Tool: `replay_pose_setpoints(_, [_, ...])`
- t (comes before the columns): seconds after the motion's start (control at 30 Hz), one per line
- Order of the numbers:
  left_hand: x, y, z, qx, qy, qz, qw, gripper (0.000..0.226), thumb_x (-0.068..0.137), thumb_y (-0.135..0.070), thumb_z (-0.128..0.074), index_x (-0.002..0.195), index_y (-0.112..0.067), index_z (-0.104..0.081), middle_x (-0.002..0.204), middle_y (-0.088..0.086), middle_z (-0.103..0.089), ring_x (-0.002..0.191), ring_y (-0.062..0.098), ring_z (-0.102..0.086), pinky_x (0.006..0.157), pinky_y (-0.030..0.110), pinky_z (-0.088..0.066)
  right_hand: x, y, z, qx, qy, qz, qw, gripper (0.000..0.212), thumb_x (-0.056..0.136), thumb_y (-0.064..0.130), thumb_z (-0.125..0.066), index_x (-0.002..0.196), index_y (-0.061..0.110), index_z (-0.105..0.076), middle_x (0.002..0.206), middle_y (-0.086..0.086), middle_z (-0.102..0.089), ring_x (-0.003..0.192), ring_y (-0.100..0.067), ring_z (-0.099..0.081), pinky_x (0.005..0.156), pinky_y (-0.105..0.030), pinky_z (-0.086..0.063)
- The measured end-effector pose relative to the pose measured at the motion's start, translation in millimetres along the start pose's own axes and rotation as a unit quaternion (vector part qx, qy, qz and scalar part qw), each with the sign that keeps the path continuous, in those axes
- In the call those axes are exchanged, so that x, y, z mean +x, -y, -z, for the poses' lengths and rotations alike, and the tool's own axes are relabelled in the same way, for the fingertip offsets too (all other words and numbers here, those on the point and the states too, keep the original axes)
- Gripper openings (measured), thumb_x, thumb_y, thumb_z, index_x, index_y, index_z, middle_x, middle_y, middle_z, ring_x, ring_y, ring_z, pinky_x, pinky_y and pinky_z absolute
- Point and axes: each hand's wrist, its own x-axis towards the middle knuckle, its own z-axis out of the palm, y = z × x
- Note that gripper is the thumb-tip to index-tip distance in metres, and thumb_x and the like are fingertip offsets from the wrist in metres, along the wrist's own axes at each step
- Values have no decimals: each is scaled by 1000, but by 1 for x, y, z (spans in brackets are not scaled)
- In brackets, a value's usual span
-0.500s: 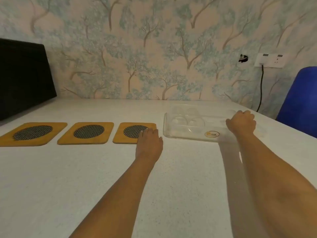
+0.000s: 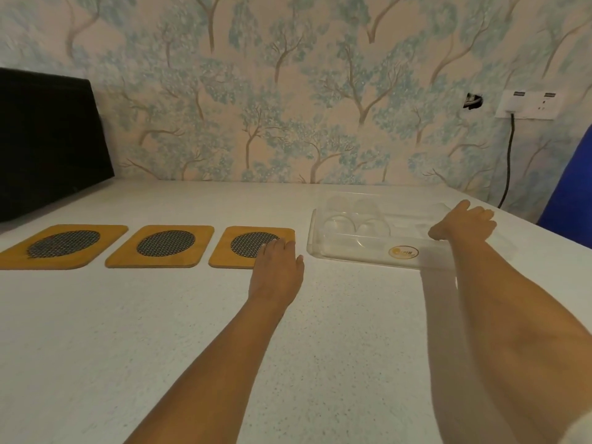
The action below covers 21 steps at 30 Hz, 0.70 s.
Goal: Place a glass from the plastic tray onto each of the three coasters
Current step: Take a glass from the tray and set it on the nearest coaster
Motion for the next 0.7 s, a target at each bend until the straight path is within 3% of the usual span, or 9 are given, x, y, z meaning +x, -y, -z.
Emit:
replay_pose_setpoints(0.23, [0,1,-1,-10,-3,2,1000,43,100,-28,-34,137,-7,-39,145,12,-41,135,24,-35,117,35,-20,3,12,-2,70,15,-4,997,80,83,29,-68,143,6,-21,144,-22,-31,134,-36,-32,107,-41,-30])
replay_pose_setpoints(0.57, [0,2,-1,-14,-6,8,1000,42,99,-28,-34,135,-6,-42,144,13,-43,134,25,-37,115,35,-22,11,11,-9,89,43,-25,995,76,88,13,-59,147,10,-11,140,-26,-36,129,-40,-39,108,-46,-33])
replay_pose_setpoints(0.7, [0,1,-1,-12,-4,9,1000,42,99,-28,-34,134,-7,-42,143,12,-44,133,25,-38,115,35,-23,12,12,-4,133,48,-43,989,71,85,14,-64,144,4,-25,140,-25,-37,129,-39,-39,107,-44,-33])
